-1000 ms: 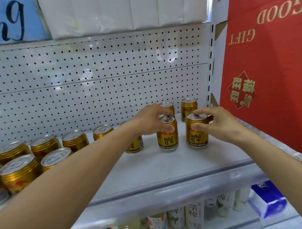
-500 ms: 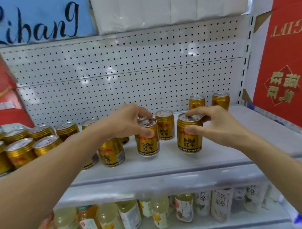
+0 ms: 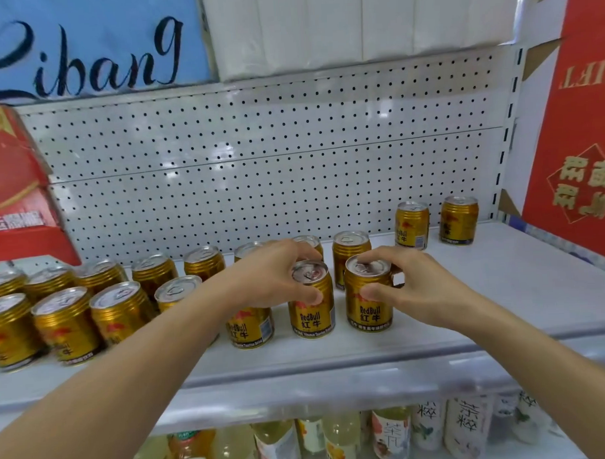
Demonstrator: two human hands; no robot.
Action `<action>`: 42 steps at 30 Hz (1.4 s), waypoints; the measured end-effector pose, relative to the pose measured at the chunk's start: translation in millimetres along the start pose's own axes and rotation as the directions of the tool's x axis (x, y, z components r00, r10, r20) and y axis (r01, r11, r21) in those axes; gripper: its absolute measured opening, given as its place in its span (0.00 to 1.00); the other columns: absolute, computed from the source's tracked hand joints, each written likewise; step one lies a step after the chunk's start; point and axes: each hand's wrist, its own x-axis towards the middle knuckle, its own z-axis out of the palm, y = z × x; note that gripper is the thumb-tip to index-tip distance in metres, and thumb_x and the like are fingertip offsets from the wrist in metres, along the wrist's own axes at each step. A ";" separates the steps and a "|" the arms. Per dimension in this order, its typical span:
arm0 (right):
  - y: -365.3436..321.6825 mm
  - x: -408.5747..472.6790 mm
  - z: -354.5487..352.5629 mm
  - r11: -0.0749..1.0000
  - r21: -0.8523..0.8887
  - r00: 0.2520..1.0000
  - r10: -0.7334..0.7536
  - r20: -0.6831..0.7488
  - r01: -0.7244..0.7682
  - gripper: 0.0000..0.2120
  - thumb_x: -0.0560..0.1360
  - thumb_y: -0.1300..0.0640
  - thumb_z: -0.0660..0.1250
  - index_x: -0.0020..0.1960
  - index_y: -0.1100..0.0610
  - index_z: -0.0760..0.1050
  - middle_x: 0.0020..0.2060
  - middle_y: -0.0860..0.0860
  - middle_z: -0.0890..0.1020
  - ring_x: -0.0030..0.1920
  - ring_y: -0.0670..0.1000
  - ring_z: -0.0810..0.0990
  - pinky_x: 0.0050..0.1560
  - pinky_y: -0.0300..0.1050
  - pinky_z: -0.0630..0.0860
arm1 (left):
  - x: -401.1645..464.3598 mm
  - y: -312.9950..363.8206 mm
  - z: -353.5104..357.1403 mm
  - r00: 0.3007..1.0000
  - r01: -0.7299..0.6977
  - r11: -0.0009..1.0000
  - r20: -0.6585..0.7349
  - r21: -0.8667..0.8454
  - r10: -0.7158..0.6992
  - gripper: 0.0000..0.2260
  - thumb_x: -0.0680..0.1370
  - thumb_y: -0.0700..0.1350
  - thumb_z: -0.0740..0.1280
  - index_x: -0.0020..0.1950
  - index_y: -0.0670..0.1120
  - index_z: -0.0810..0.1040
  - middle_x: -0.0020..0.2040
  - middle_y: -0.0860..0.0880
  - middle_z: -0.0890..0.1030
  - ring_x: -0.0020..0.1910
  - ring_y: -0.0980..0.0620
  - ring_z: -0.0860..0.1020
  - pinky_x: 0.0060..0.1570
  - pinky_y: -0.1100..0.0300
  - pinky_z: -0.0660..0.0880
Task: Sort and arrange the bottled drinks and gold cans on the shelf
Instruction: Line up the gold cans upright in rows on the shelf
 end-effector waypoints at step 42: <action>133.1 152.3 -82.5 0.950 -0.267 0.983 0.178 0.040 -0.161 0.29 0.74 0.40 0.66 0.72 0.48 0.67 0.69 0.54 0.71 0.65 0.57 0.72 0.57 0.51 0.73 | 115.5 37.1 9.2 0.996 0.080 0.997 0.043 -0.015 -0.079 0.20 0.74 0.51 0.73 0.66 0.56 0.77 0.63 0.57 0.78 0.60 0.55 0.76 0.64 0.53 0.71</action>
